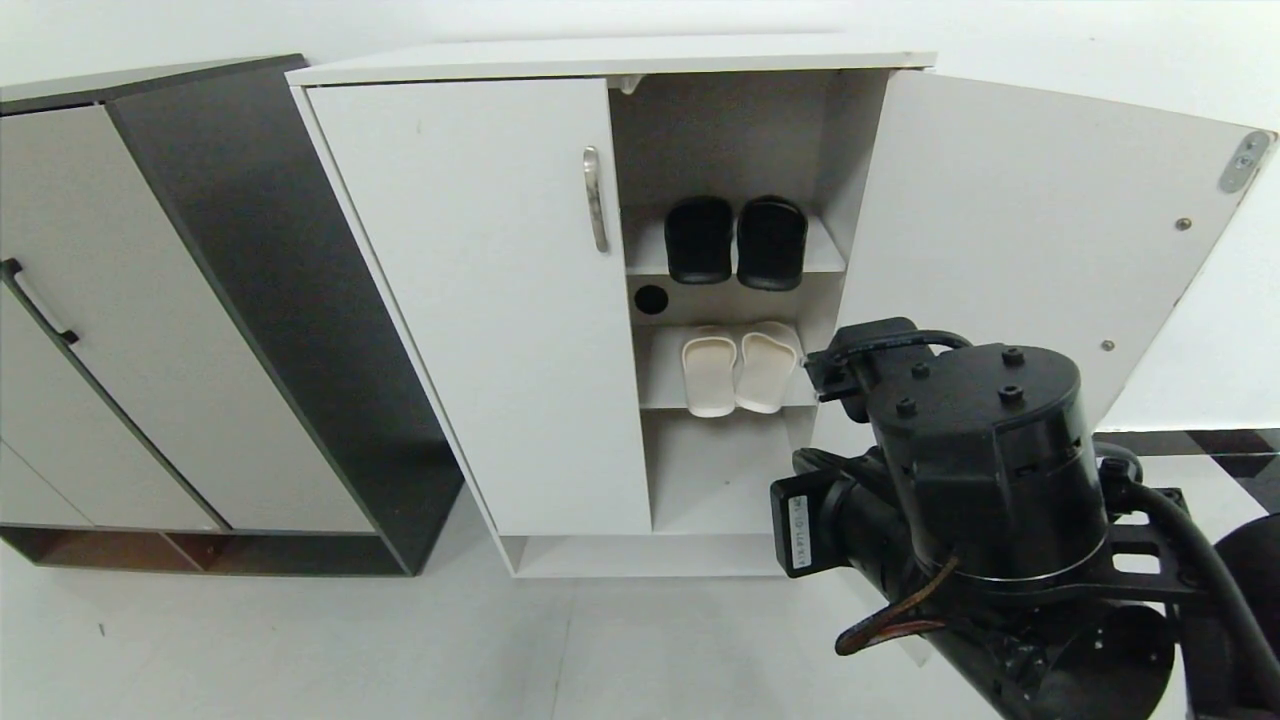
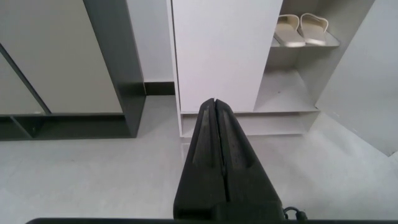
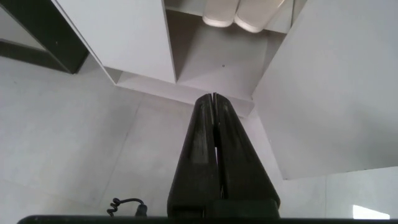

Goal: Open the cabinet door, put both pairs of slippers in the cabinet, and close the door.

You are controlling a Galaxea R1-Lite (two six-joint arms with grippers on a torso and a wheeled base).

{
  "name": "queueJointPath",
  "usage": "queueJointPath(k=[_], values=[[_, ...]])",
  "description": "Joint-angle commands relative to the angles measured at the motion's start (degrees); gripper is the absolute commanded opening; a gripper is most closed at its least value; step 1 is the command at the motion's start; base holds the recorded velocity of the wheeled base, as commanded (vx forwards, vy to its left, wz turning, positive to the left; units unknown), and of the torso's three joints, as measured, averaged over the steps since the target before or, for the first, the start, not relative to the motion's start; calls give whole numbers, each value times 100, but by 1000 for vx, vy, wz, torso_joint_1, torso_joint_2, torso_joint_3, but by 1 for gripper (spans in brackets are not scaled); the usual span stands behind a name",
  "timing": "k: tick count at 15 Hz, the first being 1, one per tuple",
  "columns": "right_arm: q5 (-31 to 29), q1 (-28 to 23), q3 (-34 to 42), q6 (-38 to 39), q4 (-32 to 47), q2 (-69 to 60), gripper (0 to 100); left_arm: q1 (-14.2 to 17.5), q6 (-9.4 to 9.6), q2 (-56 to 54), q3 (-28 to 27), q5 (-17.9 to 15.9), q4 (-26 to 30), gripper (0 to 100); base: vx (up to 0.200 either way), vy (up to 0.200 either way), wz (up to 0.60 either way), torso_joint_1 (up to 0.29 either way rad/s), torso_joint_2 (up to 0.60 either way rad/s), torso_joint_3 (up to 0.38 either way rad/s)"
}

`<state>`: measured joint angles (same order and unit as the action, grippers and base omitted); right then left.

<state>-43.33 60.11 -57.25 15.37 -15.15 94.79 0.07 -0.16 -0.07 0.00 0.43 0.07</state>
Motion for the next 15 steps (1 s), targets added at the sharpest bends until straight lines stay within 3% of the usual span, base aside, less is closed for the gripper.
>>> queueJointPath(k=[1,7,15], values=[[0,1,3,1,-5,4,0,1,-2,7,-9,1,-7,0,0,0,0,2,-163,-178],[0,9,3,1,-5,13,0,1,7,7,0,-8,-7,0,0,0,0,28,-360,-338],[0,9,3,1,4,30,0,1,7,7,0,-8,-7,0,0,0,0,126,-471,-336]])
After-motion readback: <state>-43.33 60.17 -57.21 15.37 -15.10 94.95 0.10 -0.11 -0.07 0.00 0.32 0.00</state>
